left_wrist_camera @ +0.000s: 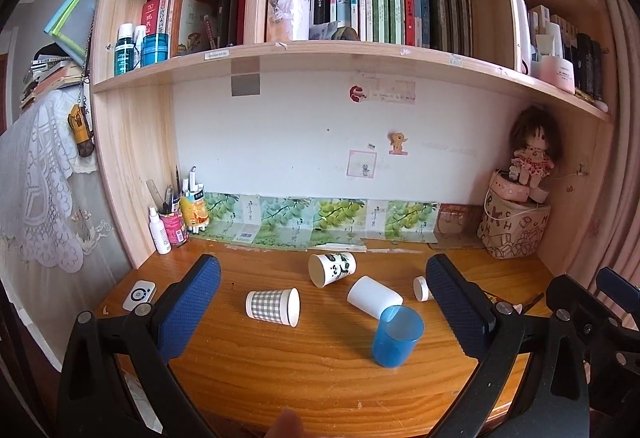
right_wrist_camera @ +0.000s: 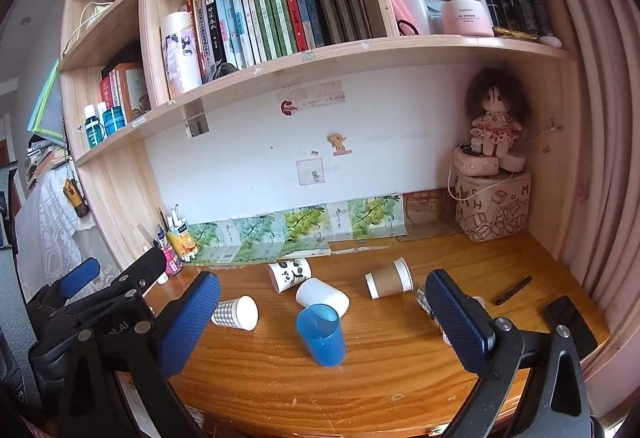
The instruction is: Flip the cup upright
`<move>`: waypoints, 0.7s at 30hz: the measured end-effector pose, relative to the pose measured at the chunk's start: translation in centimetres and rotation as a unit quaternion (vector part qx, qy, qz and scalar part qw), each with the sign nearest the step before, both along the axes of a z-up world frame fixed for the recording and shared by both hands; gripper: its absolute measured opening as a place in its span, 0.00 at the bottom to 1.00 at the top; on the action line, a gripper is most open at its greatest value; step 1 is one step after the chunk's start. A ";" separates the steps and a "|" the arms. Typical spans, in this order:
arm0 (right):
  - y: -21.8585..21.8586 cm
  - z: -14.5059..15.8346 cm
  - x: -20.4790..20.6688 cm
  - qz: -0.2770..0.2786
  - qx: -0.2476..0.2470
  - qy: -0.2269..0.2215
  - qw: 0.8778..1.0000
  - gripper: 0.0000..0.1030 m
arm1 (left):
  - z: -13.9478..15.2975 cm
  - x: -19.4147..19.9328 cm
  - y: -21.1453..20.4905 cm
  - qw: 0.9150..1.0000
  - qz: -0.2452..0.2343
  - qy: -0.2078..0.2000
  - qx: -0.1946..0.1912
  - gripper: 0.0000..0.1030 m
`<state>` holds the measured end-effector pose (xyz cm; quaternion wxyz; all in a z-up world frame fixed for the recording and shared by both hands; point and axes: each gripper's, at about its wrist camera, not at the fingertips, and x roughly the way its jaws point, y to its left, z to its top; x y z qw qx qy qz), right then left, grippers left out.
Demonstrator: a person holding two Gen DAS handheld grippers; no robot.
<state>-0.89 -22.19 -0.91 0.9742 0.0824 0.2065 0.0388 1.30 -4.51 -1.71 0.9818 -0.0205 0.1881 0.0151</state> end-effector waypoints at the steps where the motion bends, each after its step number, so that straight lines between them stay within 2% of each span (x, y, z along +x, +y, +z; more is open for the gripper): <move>1: 0.0 0.0 0.0 0.000 0.000 0.001 1.000 1.00 | 0.0 0.0 -0.1 1.000 0.000 0.000 0.001 1.00; 21: -0.2 -0.2 0.5 0.005 0.003 0.006 1.000 1.00 | 0.3 0.2 -0.8 1.000 -0.006 -0.002 0.011 1.00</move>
